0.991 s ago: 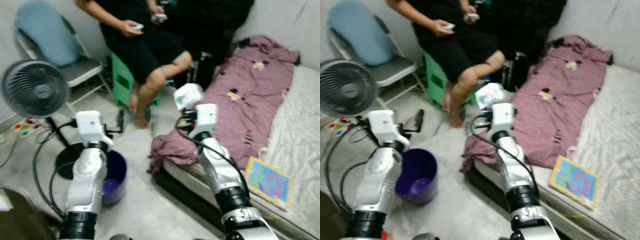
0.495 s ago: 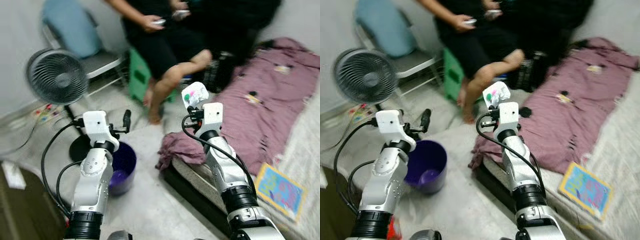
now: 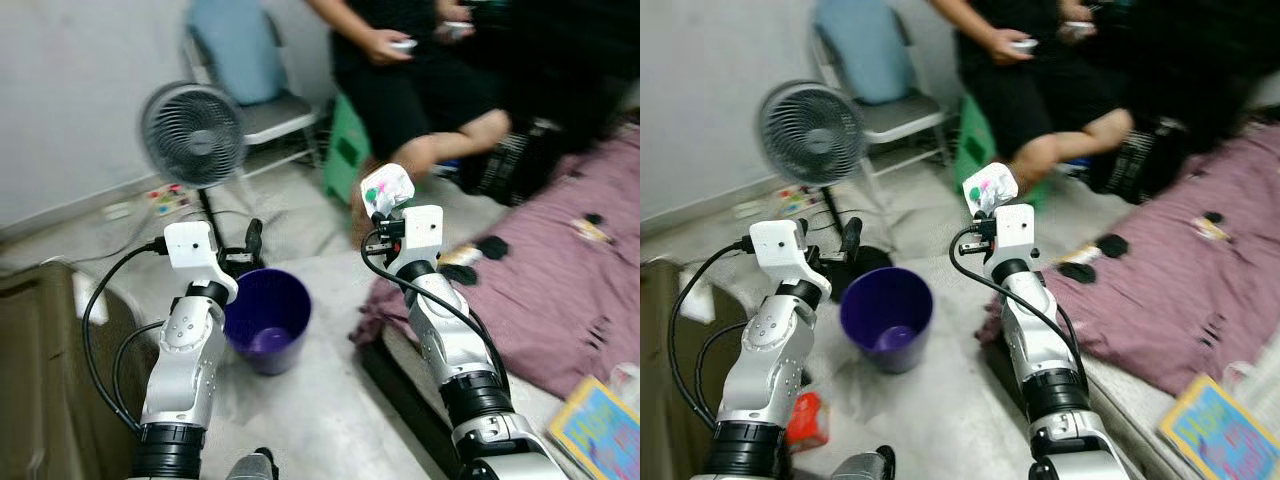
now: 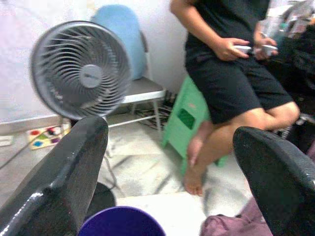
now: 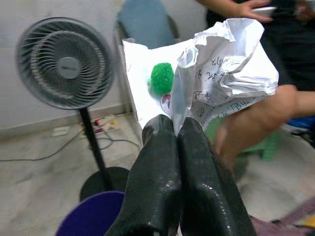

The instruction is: Clean up the room

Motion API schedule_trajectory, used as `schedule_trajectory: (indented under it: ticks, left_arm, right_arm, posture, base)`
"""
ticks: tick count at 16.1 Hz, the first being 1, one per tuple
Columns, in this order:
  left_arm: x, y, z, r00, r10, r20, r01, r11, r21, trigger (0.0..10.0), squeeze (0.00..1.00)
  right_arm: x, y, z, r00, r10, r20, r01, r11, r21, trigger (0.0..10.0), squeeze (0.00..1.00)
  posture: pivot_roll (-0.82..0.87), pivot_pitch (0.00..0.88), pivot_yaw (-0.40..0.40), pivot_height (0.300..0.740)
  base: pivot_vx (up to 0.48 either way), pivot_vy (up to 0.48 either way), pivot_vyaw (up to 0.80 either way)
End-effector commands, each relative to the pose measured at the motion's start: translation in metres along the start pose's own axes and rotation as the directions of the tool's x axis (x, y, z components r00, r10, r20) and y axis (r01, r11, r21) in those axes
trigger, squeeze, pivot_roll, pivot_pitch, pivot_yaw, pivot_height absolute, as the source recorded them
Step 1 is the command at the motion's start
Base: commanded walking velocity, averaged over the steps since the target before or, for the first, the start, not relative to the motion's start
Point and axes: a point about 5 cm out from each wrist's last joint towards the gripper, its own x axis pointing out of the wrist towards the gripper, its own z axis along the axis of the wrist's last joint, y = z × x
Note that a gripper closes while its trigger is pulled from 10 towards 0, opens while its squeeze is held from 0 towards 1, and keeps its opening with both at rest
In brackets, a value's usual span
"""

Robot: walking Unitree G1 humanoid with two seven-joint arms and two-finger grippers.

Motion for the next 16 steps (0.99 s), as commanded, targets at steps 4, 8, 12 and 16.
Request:
schedule_trajectory:
  ticks: [4,8,12,16]
  left_arm:
    - [0.0009,0.0007,0.0009,1.0,-0.013,0.001,0.013,1.0,0.001,10.0,0.0]
    - [0.0013,0.0008,0.0013,1.0,-0.013,0.0,0.013,1.0,-0.002,10.0,0.0]
    - [0.0017,0.0007,0.0012,1.0,-0.014,0.0,0.014,1.0,-0.003,10.0,0.0]
    - [0.0019,0.0006,0.0012,1.0,-0.015,0.0,0.015,1.0,-0.005,10.0,0.0]
  right_arm:
    - [0.0034,0.0026,0.0044,1.0,0.007,0.016,-0.007,1.0,-0.004,10.0,0.0]
    - [0.0037,0.0024,0.0047,1.0,0.003,0.016,-0.003,1.0,-0.002,10.0,0.0]
    - [0.0042,0.0023,0.005,1.0,0.003,0.016,-0.003,1.0,-0.002,10.0,0.0]
    - [0.0044,0.0022,0.0052,1.0,0.004,0.017,-0.003,1.0,-0.004,10.0,0.0]
  posture:
    - [-0.04,0.0,0.021,0.74]
    - [-0.04,0.0,0.021,0.74]
    - [-0.04,0.0,0.021,0.74]
    - [-0.04,0.0,0.021,0.74]
  base:
    - [0.0,0.0,0.74]
    - [0.0,0.0,0.11]
    - [0.0,0.0,0.23]
    - [0.0,0.0,0.14]
